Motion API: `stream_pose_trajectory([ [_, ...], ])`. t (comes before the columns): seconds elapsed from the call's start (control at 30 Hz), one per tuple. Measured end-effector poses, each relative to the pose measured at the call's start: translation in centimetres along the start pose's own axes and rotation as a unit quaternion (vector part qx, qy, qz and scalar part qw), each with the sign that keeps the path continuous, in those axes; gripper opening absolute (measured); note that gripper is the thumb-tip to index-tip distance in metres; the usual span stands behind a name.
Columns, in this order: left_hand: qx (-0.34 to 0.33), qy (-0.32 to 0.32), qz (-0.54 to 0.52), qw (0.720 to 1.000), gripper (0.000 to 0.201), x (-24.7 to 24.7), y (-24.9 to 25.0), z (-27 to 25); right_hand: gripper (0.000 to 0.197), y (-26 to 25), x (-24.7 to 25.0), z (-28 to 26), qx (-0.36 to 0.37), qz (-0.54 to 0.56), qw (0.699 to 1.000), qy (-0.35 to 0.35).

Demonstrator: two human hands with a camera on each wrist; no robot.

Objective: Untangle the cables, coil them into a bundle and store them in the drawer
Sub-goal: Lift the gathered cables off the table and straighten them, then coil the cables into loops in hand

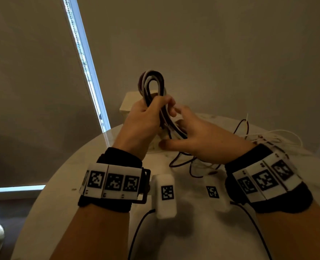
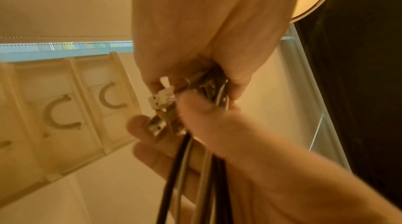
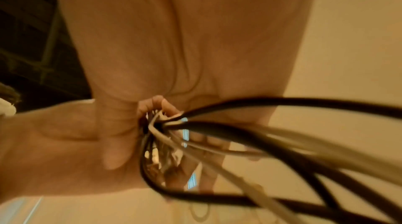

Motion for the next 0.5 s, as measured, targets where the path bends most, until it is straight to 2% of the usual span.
stream_pose_trajectory([
  [0.1, 0.003, 0.019, -0.036, 0.999, 0.024, 0.4, -0.1, 0.1, 0.037, 0.0, -1.0, 0.7, 0.026, -0.026, 0.999, -0.007],
  [0.17, 0.011, 0.045, -0.073, 0.996, 0.021, 0.8, -0.3, 0.1, 0.021, 0.3, -1.0, 0.8, 0.034, 0.007, 0.999, -0.009],
  [0.3, -0.004, 0.109, -0.198, 0.974, 0.024, 3.6, 0.0, 0.6, 0.007, 1.5, 0.0, 0.4, 0.034, -0.027, 0.999, -0.015],
  [0.37, -0.019, 0.133, -0.276, 0.952, 0.025, 5.5, 0.3, 0.7, 0.01, 2.4, 0.7, 0.1, 0.035, -0.005, 0.999, -0.01],
  [0.43, -0.025, 0.13, -0.338, 0.932, 0.022, 6.3, 0.1, 0.5, 0.021, 3.1, 1.2, 0.0, 0.04, 0.062, 0.997, 0.004],
  [0.5, -0.017, 0.096, -0.398, 0.912, 0.022, 5.7, -0.4, 0.4, 0.023, 3.5, 1.7, -0.2, 0.045, 0.117, 0.992, 0.022],
])
Point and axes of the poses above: each hand's wrist, its own z-axis towards the middle knuckle, its own x-axis out of the back of the hand, y = z × x, the point moved 7 cm from there along z, towards the middle knuckle, and after that the axes turned 10 degrees about x, right-handed, at the moved point
